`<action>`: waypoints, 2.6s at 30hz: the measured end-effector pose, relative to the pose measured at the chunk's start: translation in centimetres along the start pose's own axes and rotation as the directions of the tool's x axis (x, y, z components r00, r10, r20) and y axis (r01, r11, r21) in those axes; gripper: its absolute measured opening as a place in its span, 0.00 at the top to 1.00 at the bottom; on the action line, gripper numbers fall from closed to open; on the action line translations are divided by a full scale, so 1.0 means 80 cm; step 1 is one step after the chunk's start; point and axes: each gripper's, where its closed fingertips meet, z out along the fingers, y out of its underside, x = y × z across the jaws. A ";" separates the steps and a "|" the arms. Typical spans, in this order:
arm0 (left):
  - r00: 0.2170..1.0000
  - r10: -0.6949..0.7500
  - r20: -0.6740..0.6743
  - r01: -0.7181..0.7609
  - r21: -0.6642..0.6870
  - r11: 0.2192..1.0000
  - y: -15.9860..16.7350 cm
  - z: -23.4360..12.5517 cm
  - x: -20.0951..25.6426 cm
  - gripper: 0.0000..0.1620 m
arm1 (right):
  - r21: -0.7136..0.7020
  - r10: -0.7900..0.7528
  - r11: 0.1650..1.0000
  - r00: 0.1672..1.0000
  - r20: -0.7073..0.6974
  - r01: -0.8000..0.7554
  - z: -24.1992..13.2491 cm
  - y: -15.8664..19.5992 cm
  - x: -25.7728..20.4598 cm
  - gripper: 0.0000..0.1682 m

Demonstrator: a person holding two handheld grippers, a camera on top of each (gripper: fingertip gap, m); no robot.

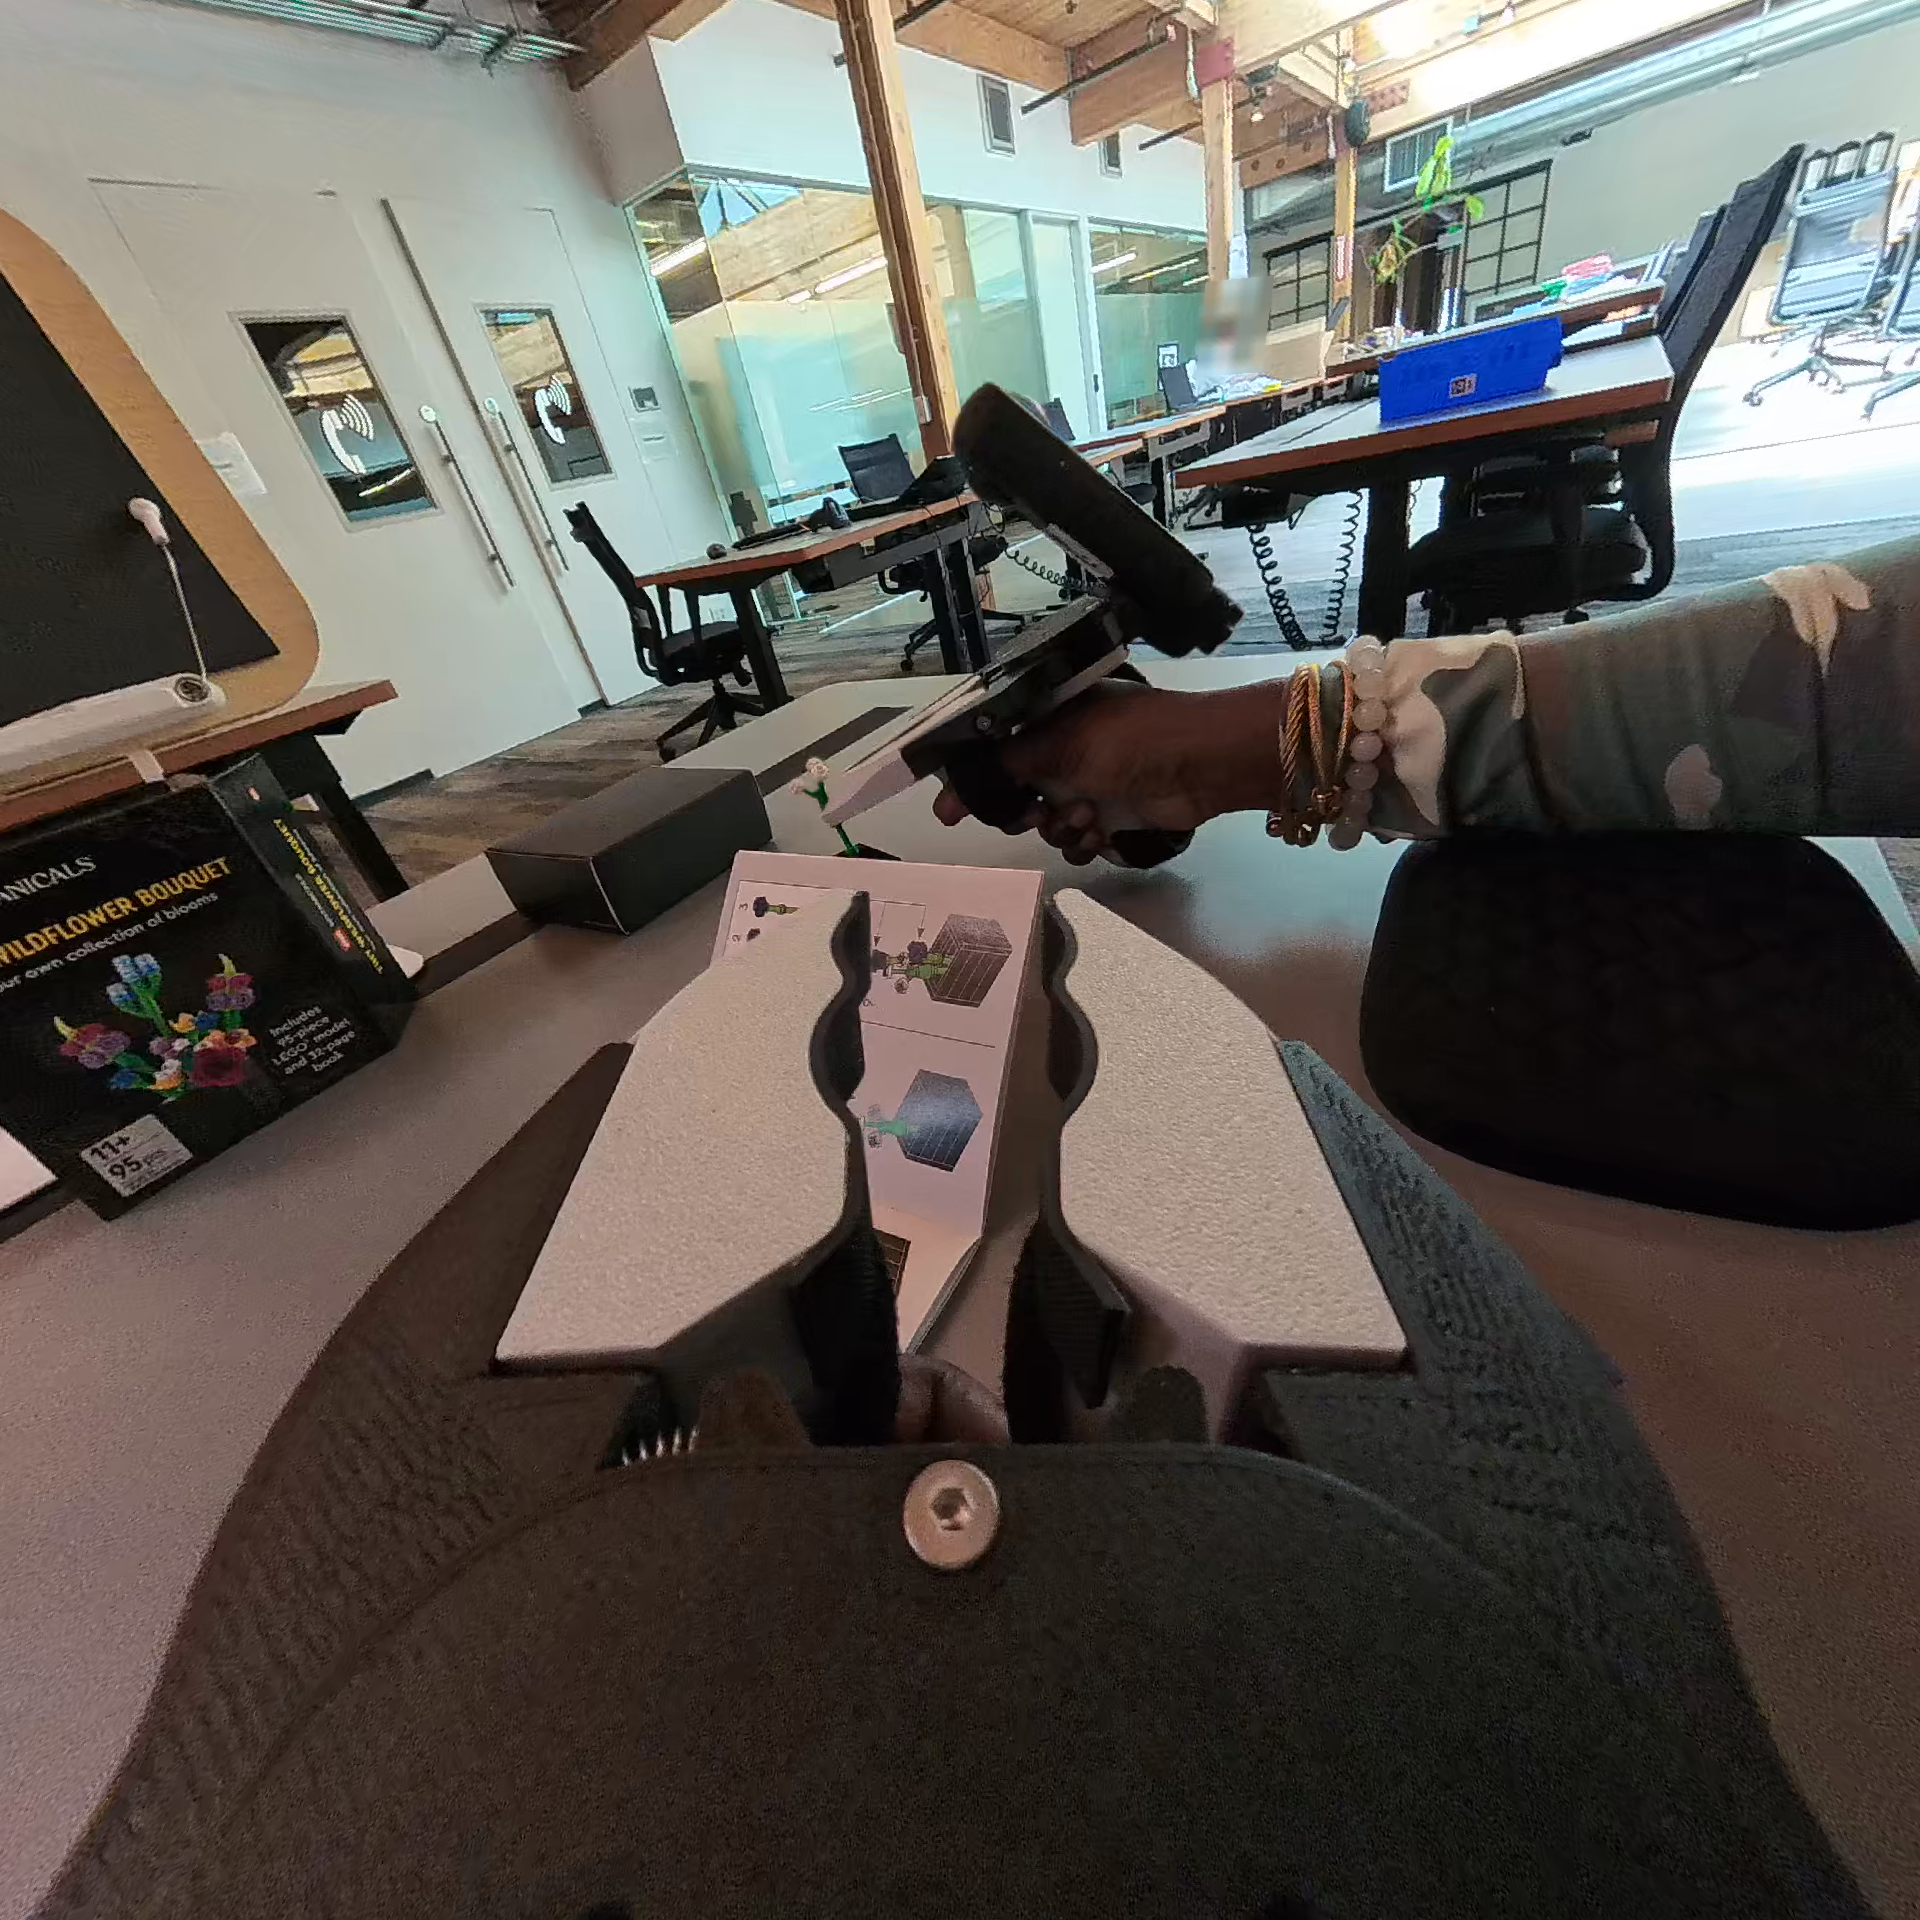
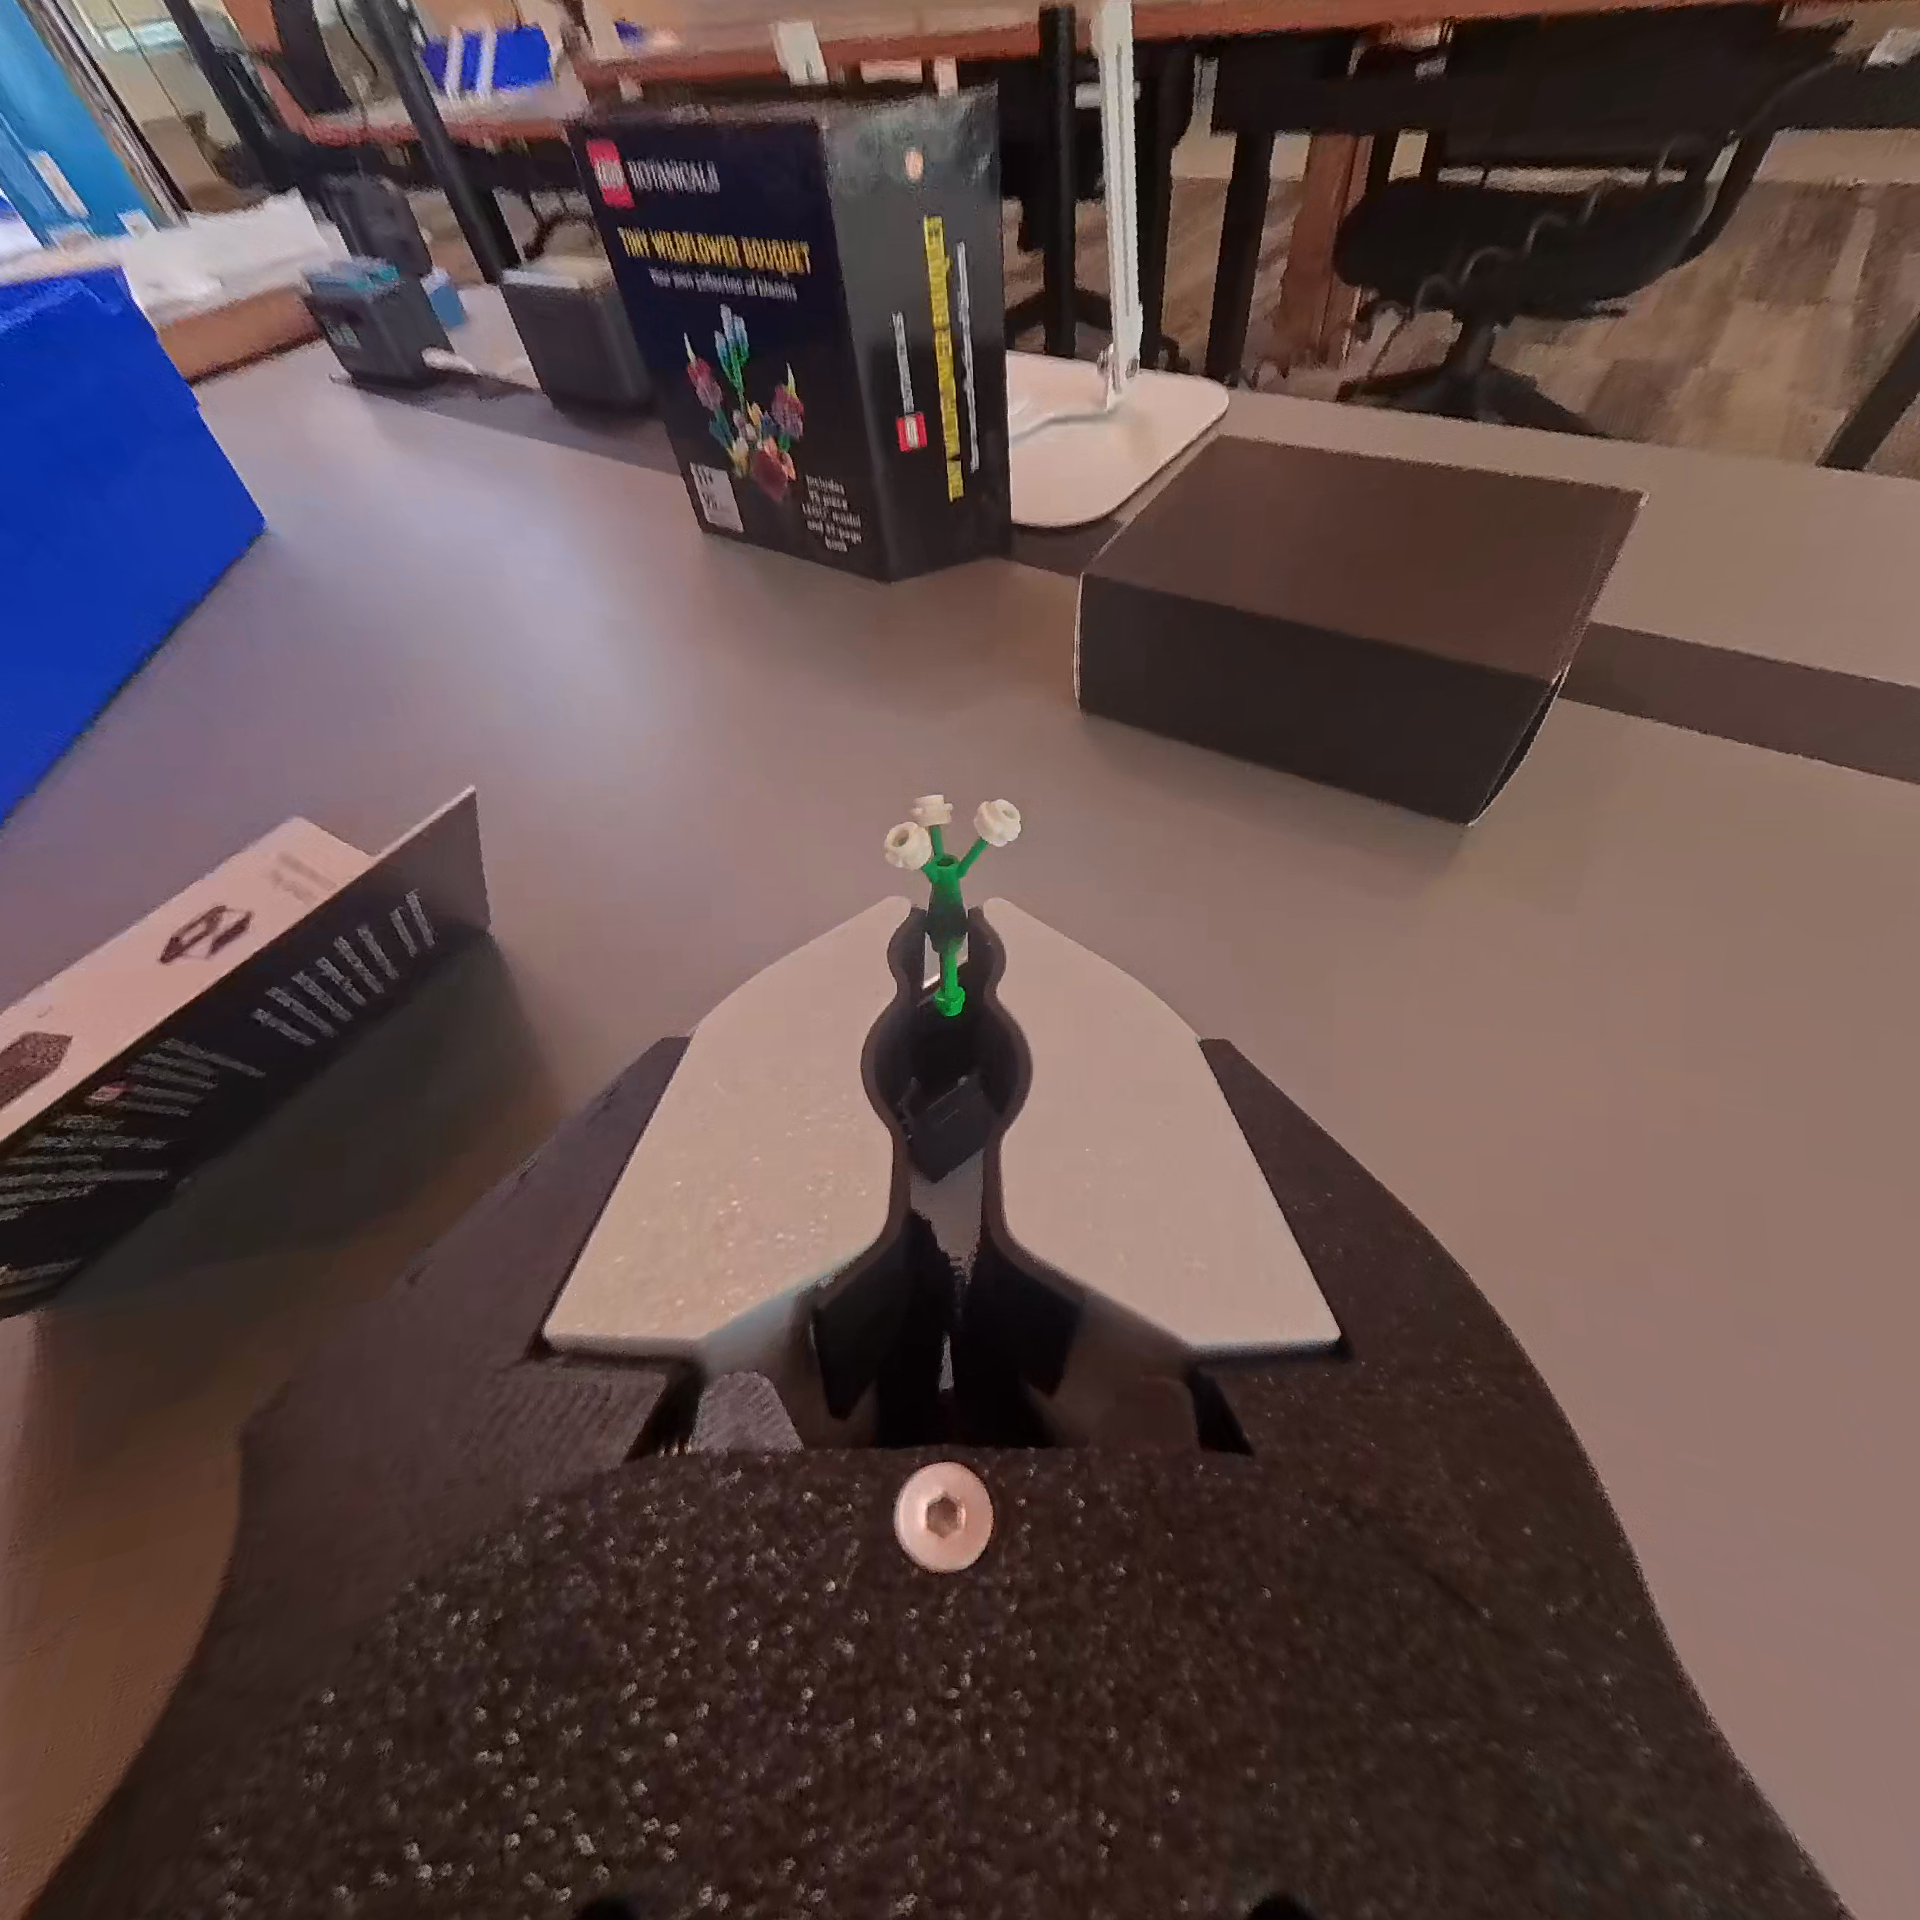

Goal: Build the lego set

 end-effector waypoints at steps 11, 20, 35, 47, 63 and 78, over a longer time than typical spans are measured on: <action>1.000 0.010 -0.006 -0.010 -0.001 1.000 -0.001 0.000 0.002 0.81 | -0.155 0.002 0.988 0.999 -0.044 -0.009 0.006 0.021 0.007 0.95; 1.000 0.012 -0.006 -0.012 0.000 1.000 -0.002 -0.001 0.002 0.81 | -0.162 0.001 0.987 0.999 -0.043 -0.008 0.001 0.023 0.006 0.92; 1.000 -0.017 -0.009 0.017 0.016 1.000 -0.010 -0.006 0.001 0.81 | 0.077 0.106 0.991 0.994 0.040 -0.109 -0.061 -0.022 -0.075 0.86; 0.992 -0.115 -0.041 0.120 0.132 0.984 -0.023 -0.016 0.001 0.73 | 0.103 0.080 0.990 0.982 0.174 -0.099 -0.056 -0.006 -0.130 0.80; 0.999 -0.034 -0.027 0.036 0.085 0.996 -0.010 -0.007 0.004 0.72 | -0.082 -0.130 0.989 0.990 -0.055 0.126 -0.065 0.002 -0.047 0.69; 0.996 -0.066 -0.060 0.071 0.091 0.993 -0.004 0.003 0.001 0.72 | -0.075 -0.129 0.989 0.991 -0.045 0.125 -0.011 0.020 0.007 0.73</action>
